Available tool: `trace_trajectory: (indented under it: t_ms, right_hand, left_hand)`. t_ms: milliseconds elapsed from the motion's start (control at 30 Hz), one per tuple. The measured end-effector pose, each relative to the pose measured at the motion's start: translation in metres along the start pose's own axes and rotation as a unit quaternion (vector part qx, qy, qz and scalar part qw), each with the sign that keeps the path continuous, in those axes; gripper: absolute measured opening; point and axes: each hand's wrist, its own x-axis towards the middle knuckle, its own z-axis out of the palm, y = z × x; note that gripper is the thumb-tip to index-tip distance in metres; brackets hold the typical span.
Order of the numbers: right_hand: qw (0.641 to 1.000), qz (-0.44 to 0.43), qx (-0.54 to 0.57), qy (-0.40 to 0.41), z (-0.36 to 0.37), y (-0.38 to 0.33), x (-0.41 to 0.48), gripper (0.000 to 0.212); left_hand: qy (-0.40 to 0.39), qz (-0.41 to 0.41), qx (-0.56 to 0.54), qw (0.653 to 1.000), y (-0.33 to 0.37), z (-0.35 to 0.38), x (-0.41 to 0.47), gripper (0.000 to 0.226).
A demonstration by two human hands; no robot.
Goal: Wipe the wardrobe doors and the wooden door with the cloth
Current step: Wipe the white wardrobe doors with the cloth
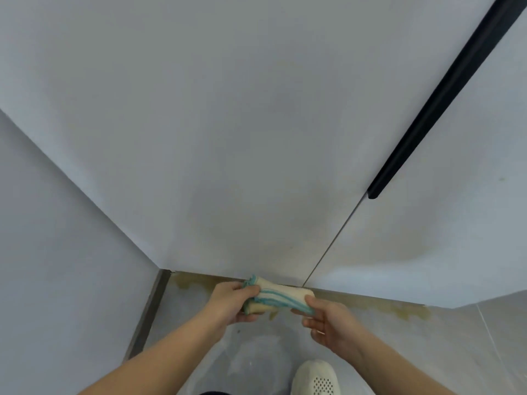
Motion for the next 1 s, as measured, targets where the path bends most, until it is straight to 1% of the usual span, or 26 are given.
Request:
trace_trajectory:
  t_ms: [133,333,433,633,833,1000]
  right_hand:
    - [0.997,0.038,-0.034,0.051,-0.010,0.009,0.049,0.026]
    - [0.993,0.053,-0.028,0.097,-0.016,0.016,0.096,0.020]
    - [0.993,0.049,-0.020,0.107,-0.015,0.014,0.106,0.014]
    - [0.991,0.033,0.006,0.126,-0.007,0.009,0.117,0.004]
    - [0.987,0.013,0.084,0.134,0.001,0.009,0.112,0.006]
    - [0.983,0.007,0.141,0.121,0.011,-0.002,0.088,0.007]
  left_hand:
    - [0.021,-0.086,0.021,0.996,-0.023,0.017,0.052,0.013]
    - [0.044,-0.133,-0.003,0.990,-0.044,0.034,0.109,0.009]
    - [0.051,-0.140,-0.022,0.989,-0.048,0.037,0.122,0.004]
    - [0.068,-0.137,-0.061,0.986,-0.049,0.038,0.134,0.003]
    - [0.081,-0.132,-0.073,0.985,-0.043,0.035,0.127,0.005]
    - [0.090,-0.103,-0.089,0.987,-0.024,0.028,0.102,0.007]
